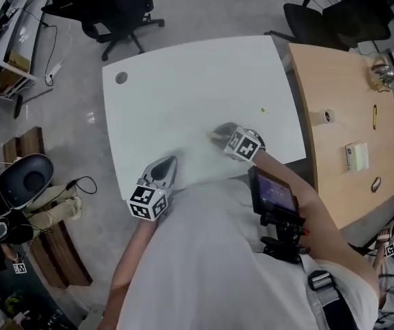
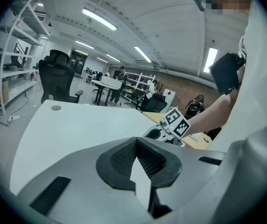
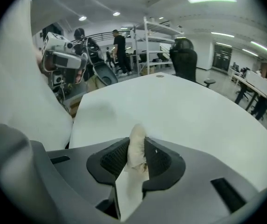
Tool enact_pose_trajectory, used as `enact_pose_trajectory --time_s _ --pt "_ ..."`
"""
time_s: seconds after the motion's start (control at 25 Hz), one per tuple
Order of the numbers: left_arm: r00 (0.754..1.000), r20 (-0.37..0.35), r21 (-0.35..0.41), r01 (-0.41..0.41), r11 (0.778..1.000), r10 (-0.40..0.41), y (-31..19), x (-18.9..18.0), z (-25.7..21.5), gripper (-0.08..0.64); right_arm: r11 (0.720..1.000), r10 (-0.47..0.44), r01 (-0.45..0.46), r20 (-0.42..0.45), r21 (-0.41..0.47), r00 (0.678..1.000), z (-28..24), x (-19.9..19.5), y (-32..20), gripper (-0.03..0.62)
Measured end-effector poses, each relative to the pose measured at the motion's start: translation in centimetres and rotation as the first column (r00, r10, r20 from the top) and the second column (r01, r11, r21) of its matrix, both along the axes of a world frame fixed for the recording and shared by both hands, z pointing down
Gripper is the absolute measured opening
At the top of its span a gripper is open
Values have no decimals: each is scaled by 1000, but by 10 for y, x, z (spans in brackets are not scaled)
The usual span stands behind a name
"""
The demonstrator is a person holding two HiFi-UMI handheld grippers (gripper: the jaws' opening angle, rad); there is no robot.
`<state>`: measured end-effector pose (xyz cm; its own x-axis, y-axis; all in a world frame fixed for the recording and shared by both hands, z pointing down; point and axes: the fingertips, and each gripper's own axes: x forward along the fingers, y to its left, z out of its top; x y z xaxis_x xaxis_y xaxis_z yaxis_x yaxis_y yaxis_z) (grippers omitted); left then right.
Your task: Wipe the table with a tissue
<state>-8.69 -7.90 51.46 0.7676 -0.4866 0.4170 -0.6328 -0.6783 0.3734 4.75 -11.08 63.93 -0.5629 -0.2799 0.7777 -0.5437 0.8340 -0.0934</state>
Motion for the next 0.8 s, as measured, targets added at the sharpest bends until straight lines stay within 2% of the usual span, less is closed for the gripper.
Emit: enact_pose_trajectory --time_s 0.12,0.32,0.4,0.48,0.56,0.68,0.8 --pt "996 -27 -2 -83 997 83 -5 10 0 5 981 193 -193 25 12 981 -15 25 6 97" --pt "976 -63 -21 -209 978 208 4 31 5 5 914 406 -406 16 22 914 -22 63 46 97" --pt "963 -75 -2 -261 965 260 -4 42 1 5 893 446 -446 10 57 895 -27 77 39 97" --pt "961 -73 16 -268 963 269 -13 52 -4 5 887 455 -454 7 88 890 -36 88 23 97" --pt "957 -67 11 -282 959 283 -6 66 -2 5 876 475 -475 13 87 880 -38 102 32 97" --pt "945 -66 2 -322 947 321 6 84 0 5 848 522 -522 23 96 852 -37 124 45 97" --pt "945 -57 -3 -323 946 323 4 93 0 5 823 556 -557 45 113 830 -38 139 37 97"
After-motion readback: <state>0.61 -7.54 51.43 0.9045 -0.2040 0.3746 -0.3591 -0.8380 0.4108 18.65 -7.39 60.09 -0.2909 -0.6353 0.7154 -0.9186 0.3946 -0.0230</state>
